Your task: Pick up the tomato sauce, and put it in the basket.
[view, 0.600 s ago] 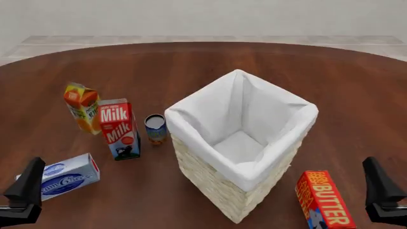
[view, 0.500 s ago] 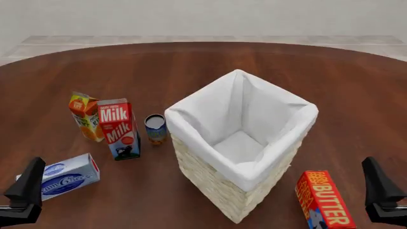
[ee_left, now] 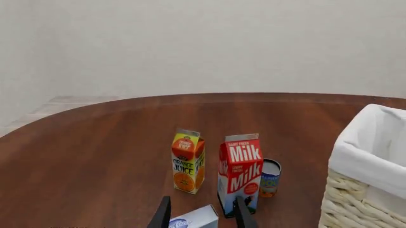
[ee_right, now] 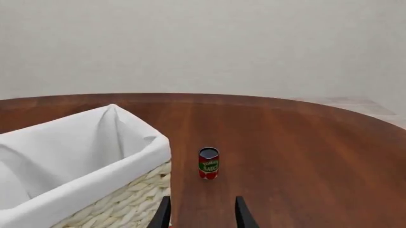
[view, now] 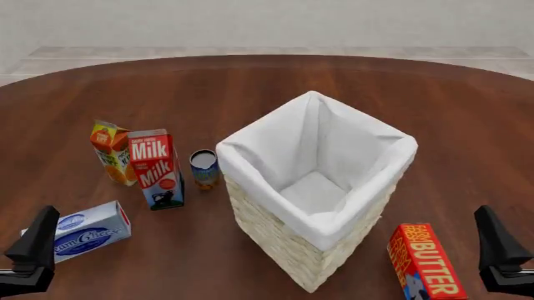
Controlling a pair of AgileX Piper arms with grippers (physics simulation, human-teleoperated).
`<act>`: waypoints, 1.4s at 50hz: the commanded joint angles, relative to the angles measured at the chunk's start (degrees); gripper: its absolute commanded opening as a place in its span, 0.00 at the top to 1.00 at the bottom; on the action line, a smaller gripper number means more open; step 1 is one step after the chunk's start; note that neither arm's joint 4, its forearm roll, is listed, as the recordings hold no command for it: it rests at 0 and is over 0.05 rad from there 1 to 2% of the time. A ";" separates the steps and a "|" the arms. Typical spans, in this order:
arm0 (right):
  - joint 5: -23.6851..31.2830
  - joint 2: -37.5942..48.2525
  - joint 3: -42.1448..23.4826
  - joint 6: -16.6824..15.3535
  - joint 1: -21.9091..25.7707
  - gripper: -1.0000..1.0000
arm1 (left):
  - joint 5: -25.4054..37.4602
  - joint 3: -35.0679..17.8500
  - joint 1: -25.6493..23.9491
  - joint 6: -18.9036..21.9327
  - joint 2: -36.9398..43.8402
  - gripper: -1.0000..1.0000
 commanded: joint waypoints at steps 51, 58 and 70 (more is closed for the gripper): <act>26.69 45.35 -50.83 21.58 8.08 0.00 | 0.33 -0.21 0.74 0.21 -0.23 0.00; 29.96 50.92 -56.96 22.58 6.20 0.00 | 0.23 -0.41 0.72 0.53 -0.27 0.00; 35.45 57.87 -65.81 22.17 2.27 0.00 | 0.45 -0.54 0.73 0.45 -0.27 0.00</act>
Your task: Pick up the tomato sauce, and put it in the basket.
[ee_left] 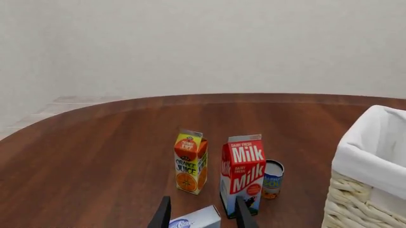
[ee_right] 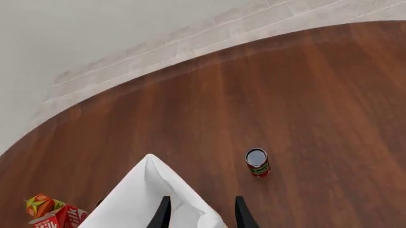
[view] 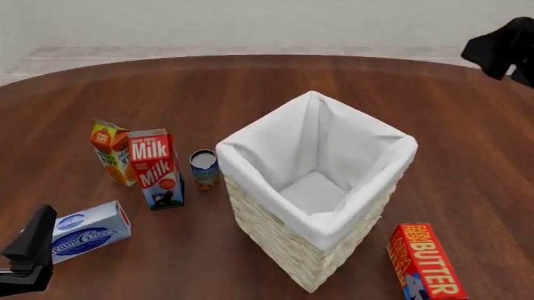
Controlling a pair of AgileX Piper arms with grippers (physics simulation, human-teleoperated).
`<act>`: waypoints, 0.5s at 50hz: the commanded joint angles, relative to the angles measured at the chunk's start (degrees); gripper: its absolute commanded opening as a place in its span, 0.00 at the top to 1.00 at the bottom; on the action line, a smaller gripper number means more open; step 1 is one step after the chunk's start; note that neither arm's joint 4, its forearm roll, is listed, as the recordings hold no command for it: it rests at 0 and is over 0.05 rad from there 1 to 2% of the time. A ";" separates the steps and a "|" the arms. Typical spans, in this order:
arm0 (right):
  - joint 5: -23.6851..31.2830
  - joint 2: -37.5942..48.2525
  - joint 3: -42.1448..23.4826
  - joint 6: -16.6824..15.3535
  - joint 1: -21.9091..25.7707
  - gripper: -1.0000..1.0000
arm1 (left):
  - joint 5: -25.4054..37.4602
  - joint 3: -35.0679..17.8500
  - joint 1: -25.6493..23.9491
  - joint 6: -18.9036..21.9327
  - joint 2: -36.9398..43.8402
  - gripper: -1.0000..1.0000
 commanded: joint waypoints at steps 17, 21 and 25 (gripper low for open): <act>10.69 14.65 -13.31 2.19 -5.89 0.00 | 0.37 -0.52 -0.03 0.25 -0.09 0.00; 11.87 16.66 -15.64 1.83 -6.42 0.00 | 0.61 -0.65 -0.02 0.14 -0.09 0.00; 13.25 19.25 -17.32 2.15 -6.68 0.00 | 0.29 -0.35 -0.02 0.15 -0.08 0.00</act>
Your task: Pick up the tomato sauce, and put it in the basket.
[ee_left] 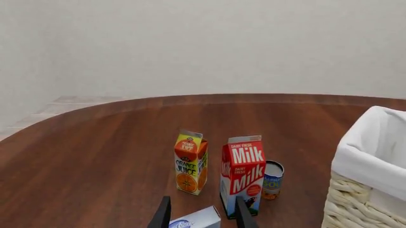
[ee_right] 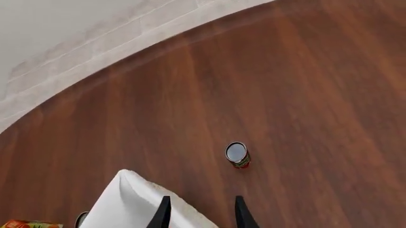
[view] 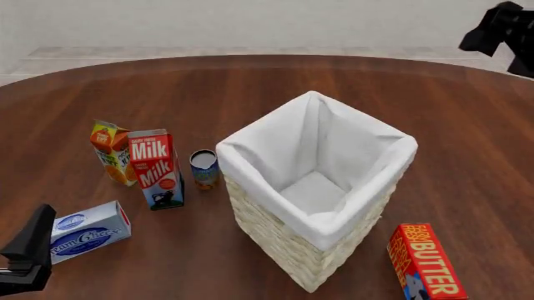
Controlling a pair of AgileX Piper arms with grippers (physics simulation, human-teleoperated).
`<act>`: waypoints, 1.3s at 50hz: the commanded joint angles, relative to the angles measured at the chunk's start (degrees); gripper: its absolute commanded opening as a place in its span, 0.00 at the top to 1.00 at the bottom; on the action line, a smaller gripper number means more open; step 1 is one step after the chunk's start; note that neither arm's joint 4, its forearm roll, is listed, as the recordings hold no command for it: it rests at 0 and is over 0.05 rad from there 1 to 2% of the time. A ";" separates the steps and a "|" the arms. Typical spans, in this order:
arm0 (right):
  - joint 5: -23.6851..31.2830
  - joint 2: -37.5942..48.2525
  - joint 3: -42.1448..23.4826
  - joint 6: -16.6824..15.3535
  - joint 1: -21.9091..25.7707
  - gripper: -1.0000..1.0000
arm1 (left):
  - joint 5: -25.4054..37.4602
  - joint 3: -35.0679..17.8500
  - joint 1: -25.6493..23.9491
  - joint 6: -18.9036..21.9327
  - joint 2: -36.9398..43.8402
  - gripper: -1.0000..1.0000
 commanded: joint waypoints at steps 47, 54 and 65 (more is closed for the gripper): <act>4.28 26.32 -13.09 -0.57 -3.41 0.00 | -0.92 0.82 -0.02 0.13 -0.04 0.00; 4.27 28.49 -13.59 -1.42 -3.62 0.00 | -1.05 0.95 -0.02 0.16 -0.07 0.00; 4.07 30.99 -13.52 -0.86 -2.46 0.00 | -1.18 1.10 -0.03 0.16 -0.07 0.00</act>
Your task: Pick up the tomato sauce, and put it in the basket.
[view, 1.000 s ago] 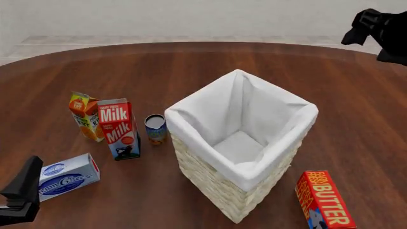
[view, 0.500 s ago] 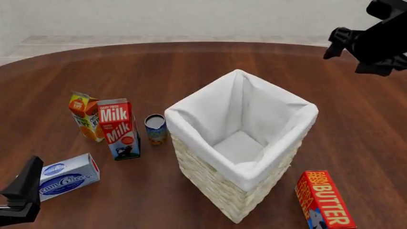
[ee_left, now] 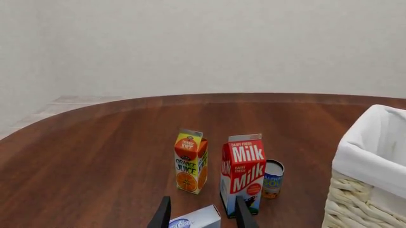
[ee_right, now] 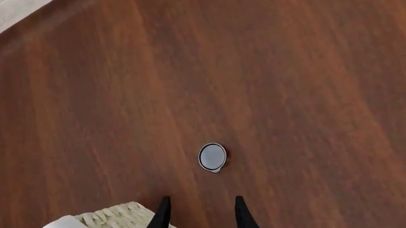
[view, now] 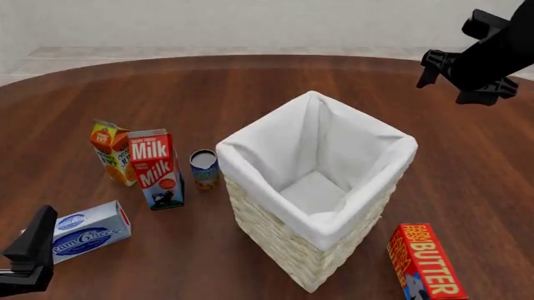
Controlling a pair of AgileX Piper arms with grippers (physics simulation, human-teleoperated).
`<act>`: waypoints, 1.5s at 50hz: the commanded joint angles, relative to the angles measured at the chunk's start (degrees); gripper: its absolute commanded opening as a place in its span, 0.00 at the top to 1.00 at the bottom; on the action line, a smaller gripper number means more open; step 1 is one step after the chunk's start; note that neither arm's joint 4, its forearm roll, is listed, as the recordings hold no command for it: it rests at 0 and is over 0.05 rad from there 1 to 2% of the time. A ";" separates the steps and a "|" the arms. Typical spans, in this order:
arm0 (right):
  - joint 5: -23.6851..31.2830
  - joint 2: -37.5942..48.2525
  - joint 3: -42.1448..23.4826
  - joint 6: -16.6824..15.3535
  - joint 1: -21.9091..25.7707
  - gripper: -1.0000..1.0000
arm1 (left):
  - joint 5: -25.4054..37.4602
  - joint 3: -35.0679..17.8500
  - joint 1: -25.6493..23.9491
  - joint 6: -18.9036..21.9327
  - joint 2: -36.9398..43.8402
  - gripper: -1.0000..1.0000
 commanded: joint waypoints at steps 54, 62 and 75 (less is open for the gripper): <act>-0.46 14.14 -3.70 -1.50 0.68 0.00 | 0.15 -0.25 -0.06 0.16 -0.08 0.00; -0.30 15.15 -4.04 -1.45 1.10 0.00 | 0.18 -0.25 -0.06 0.16 -0.08 0.00; -1.07 17.19 -4.15 -1.60 1.29 0.00 | 0.18 -0.25 -0.05 0.17 -0.08 0.00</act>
